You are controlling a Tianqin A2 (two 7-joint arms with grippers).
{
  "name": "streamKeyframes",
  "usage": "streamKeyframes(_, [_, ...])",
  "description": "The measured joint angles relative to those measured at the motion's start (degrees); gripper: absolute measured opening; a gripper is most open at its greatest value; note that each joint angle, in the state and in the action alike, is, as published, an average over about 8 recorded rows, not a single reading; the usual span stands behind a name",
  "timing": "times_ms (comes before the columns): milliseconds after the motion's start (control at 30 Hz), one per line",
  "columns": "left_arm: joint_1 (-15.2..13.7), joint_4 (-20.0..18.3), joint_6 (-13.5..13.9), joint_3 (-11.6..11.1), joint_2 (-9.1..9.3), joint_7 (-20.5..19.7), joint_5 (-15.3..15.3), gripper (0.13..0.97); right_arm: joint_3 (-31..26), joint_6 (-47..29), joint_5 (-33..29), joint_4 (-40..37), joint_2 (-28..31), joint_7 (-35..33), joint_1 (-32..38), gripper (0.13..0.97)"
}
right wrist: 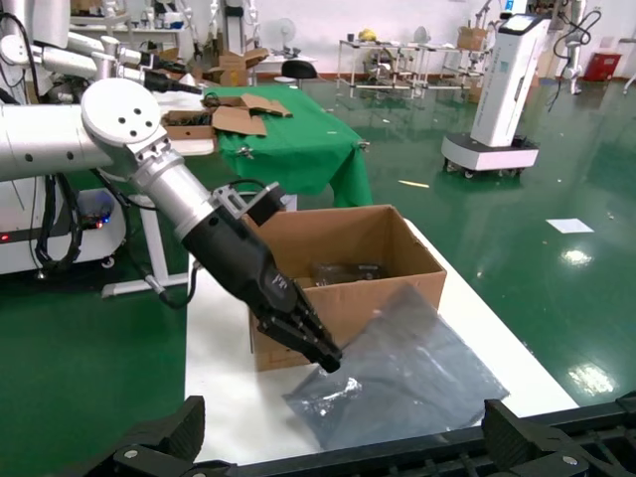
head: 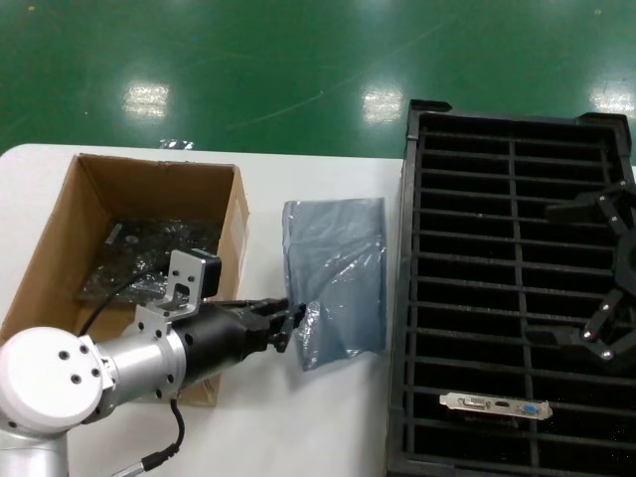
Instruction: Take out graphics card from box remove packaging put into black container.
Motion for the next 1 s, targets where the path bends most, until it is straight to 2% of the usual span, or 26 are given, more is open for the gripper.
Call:
streamKeyframes(233, [0.8,-3.7,-0.6,0.2,-0.56,1.2,0.1,0.270,0.0,0.0,0.0,0.0,0.0,0.0,0.0,0.966])
streamKeyframes(400, [1.9,-8.1,-3.2,0.9,-1.89,5.5,0.3,0.361,0.0,0.0,0.0,0.0,0.0,0.0,0.0,0.966])
streamKeyframes(500, [3.2,-12.0,-6.0,1.9,-3.32,9.8,0.7,0.379,0.0,0.0,0.0,0.0,0.0,0.0,0.0,0.966])
streamKeyframes(567, [4.4,-14.9,-8.9,2.8,-4.54,13.6,1.4,0.379,0.0,0.0,0.0,0.0,0.0,0.0,0.0,0.966])
streamKeyframes(733, [8.0,-21.1,-17.9,4.7,-7.16,23.1,3.5,0.510,0.1,0.3,-0.1,0.1,-0.2,0.0,-0.2,0.966])
streamKeyframes(833, [9.1,-22.2,-20.7,5.1,-7.68,25.4,3.2,0.589,0.6,1.2,-0.3,0.2,-0.7,-0.2,-1.0,0.966])
streamKeyframes(867, [9.2,-22.1,-21.0,5.2,-7.73,25.5,2.8,0.589,0.9,1.7,-0.4,0.3,-1.0,-0.3,-1.4,0.966])
streamKeyframes(1000, [9.9,-21.5,-22.1,5.6,-7.88,25.6,0.0,0.684,2.2,4.4,-1.1,0.8,-2.7,-0.8,-3.7,0.966])
